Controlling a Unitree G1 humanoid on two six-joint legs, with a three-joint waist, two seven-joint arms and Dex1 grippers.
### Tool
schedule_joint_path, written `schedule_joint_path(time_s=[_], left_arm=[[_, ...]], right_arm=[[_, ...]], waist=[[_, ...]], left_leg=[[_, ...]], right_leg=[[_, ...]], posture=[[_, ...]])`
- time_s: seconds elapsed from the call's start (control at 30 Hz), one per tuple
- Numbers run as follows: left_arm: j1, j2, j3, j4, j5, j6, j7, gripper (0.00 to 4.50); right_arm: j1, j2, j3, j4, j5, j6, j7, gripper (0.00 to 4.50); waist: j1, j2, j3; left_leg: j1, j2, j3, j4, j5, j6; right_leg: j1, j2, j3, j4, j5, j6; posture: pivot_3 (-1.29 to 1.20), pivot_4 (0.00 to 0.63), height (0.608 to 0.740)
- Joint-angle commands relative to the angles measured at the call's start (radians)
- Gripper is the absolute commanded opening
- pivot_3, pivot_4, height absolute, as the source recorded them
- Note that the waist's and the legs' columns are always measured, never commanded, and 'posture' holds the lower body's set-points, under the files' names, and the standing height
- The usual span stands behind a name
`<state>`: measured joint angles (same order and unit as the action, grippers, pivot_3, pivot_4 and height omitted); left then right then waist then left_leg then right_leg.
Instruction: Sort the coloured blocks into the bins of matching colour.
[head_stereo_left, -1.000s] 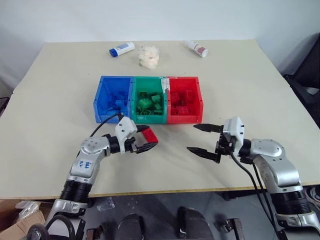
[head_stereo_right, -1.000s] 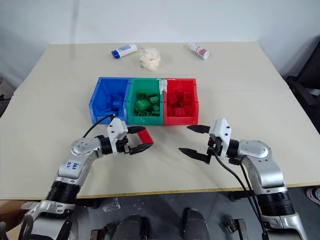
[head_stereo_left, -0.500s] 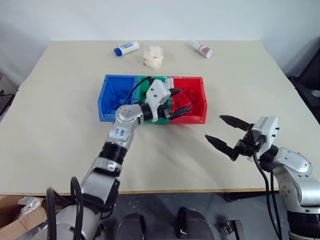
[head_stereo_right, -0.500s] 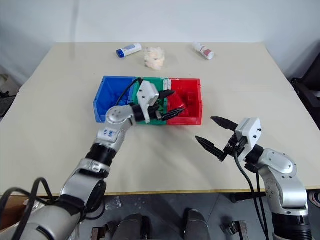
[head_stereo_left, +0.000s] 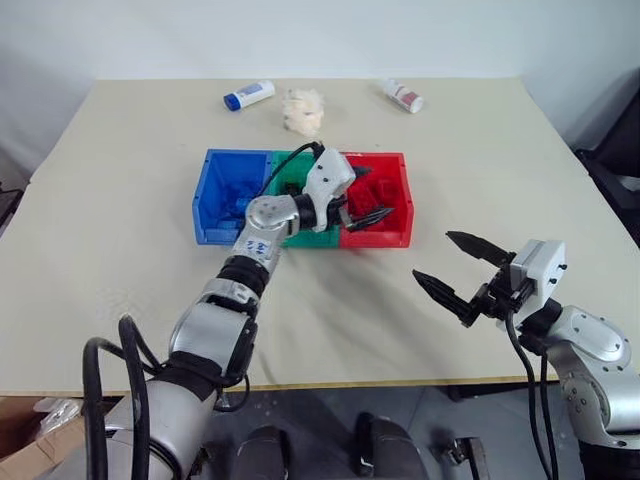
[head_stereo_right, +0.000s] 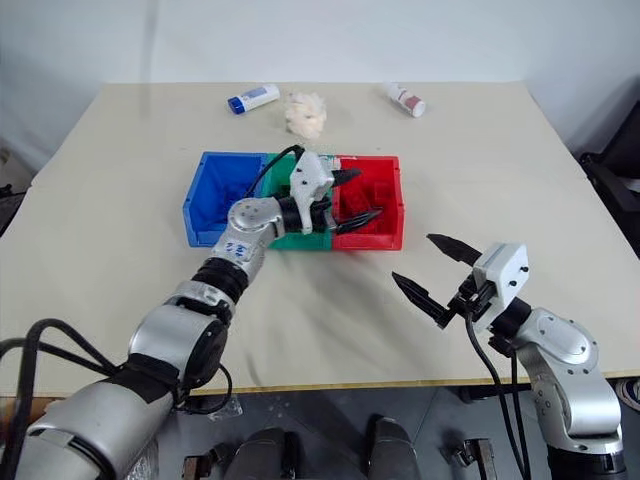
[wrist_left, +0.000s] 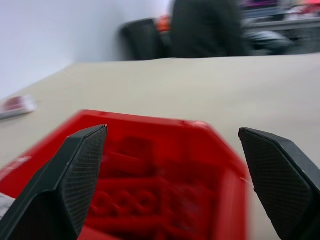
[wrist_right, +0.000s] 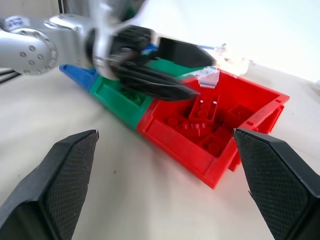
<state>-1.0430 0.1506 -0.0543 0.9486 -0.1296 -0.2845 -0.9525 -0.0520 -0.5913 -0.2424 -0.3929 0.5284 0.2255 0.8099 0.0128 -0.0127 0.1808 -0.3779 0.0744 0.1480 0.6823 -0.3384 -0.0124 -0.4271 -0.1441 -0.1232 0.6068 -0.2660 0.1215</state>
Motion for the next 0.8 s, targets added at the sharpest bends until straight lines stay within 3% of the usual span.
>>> schedule_joint_path(time_s=[0.03, 0.17, 0.3, 0.5, 0.8], left_arm=[[0.127, 0.047, 0.019, -0.275, -0.099, 0.103, -0.104, 4.47], [0.358, 0.186, 0.045, -0.644, -0.174, 0.373, -0.092, 4.47], [0.580, 0.353, 0.128, -0.868, -0.265, 0.465, -0.151, 4.47], [0.776, 0.554, 0.316, -0.894, -0.279, 0.456, -0.134, 4.47], [0.774, 0.588, 0.388, -0.817, -0.293, 0.408, -0.103, 4.47]], right_arm=[[-0.032, -0.040, -0.008, 0.011, 0.020, 0.003, 0.044, 4.50], [-0.101, -0.086, 0.016, 0.101, 0.008, -0.003, 0.120, 4.50], [-0.181, -0.127, 0.055, 0.206, -0.013, -0.015, 0.201, 4.50], [-0.284, -0.171, 0.124, 0.384, -0.090, -0.072, 0.314, 4.50], [-0.380, -0.164, 0.157, 0.508, -0.132, -0.114, 0.382, 4.50]], waist=[[-0.004, 0.000, 0.000], [-0.017, 0.000, 0.000], [-0.020, 0.000, 0.000], [-0.018, 0.000, 0.000], [-0.016, 0.000, 0.000]], left_leg=[[0.000, 0.000, 0.000, 0.000, 0.000, 0.000], [0.001, 0.000, 0.000, 0.002, 0.000, 0.000], [0.003, 0.001, 0.001, 0.003, 0.000, 0.000], [0.004, 0.002, 0.001, 0.003, 0.001, 0.000], [0.003, 0.002, 0.002, 0.002, 0.000, -0.001]], right_leg=[[0.000, 0.000, 0.000, 0.001, 0.000, 0.000], [0.000, 0.000, 0.002, 0.004, 0.000, 0.000], [0.000, 0.000, 0.004, 0.006, 0.000, -0.001], [0.000, 0.000, 0.004, 0.006, 0.000, -0.002], [-0.001, 0.000, 0.003, 0.006, 0.000, -0.002]], posture=[[0.00, 0.150, 0.740], [0.00, 0.150, 0.740], [0.00, 0.150, 0.740], [0.00, 0.150, 0.740], [0.00, 0.150, 0.740]])
